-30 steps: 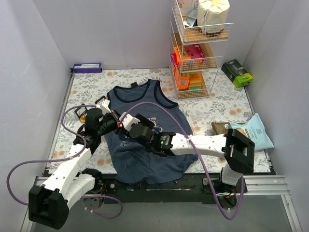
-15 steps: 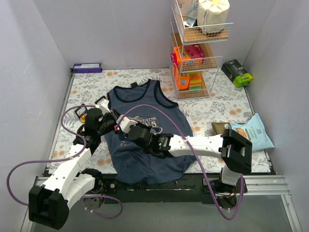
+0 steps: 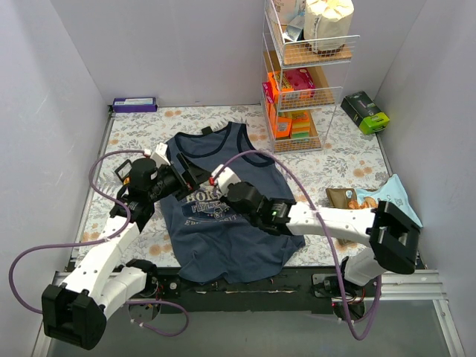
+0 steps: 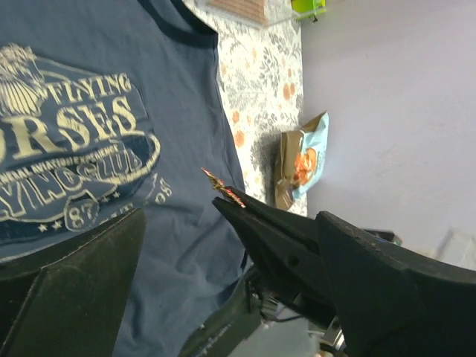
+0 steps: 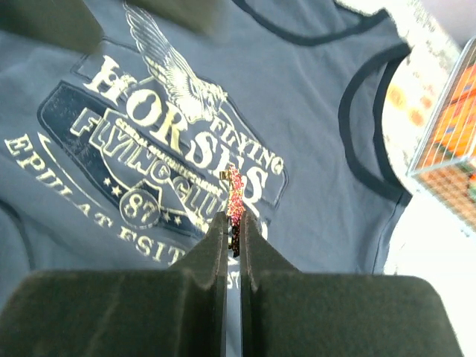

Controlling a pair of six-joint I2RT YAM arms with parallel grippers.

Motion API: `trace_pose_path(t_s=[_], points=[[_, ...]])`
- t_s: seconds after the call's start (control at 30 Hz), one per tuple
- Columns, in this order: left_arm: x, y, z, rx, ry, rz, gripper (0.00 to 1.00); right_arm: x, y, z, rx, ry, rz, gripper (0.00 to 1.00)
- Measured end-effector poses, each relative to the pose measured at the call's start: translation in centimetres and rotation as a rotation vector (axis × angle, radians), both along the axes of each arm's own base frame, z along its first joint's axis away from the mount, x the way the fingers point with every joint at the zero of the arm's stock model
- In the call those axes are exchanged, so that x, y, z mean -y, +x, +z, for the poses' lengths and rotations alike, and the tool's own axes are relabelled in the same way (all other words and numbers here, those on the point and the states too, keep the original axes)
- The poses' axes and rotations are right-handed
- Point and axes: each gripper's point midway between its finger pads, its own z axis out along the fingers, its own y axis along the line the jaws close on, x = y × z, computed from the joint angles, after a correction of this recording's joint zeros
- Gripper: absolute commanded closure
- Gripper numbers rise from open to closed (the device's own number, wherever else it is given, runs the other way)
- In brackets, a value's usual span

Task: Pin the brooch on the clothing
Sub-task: Open the brooch.

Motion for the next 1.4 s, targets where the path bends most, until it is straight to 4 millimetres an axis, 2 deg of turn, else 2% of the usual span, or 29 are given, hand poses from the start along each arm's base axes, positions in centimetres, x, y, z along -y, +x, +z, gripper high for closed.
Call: trace_pose_path(t_s=[0.13,0.27,0.33,0.47,0.63,0.73,0.9,1.07,1.2,1.3,1.33,1.4], points=[[-0.8,0.7,1.0,0.087,0.056,0.028,0.02,2.5,-0.1,-0.5,-0.107,0.076,0.01,0.99],[-0.9,1.0,1.3,0.179,0.116,-0.011,0.03,4.4,-0.6,0.5,-0.227,0.224,0.051,0.99],[-0.3,0.6,2.0,0.253,0.123,-0.084,0.04,5.0,-0.9,1.6,-0.273,0.296,0.082,0.99],[2.0,-1.1,3.5,0.399,0.083,-0.304,0.07,5.8,-1.6,4.5,-0.366,0.455,0.168,0.99],[4.5,-3.8,4.1,0.483,0.01,-0.541,0.14,5.7,-3.6,7.6,-0.471,0.597,0.306,0.99],[5.9,-5.4,4.2,0.508,-0.024,-0.643,0.19,5.6,-4.7,8.6,-0.525,0.656,0.371,0.99],[7.8,-7.2,4.0,0.526,-0.049,-0.743,0.35,5.3,-6.1,8.9,-0.613,0.696,0.438,0.99],[8.2,-7.2,4.1,0.542,-0.05,-0.746,0.47,4.9,-7.0,9.6,-0.651,0.721,0.492,0.99],[8.2,-7.0,4.4,0.562,-0.052,-0.738,0.63,4.8,-7.4,9.7,-0.669,0.739,0.517,0.99],[8.3,-7.0,4.6,0.568,-0.056,-0.738,0.81,4.7,-7.5,9.3,-0.696,0.74,0.515,0.99],[8.3,-7.0,4.5,0.567,-0.057,-0.739,0.9,4.7,-7.5,9.2,-0.703,0.739,0.514,0.99],[8.3,-7.1,4.4,0.564,-0.059,-0.739,1.0,4.7,-7.4,9.1,-0.708,0.739,0.51,0.99]])
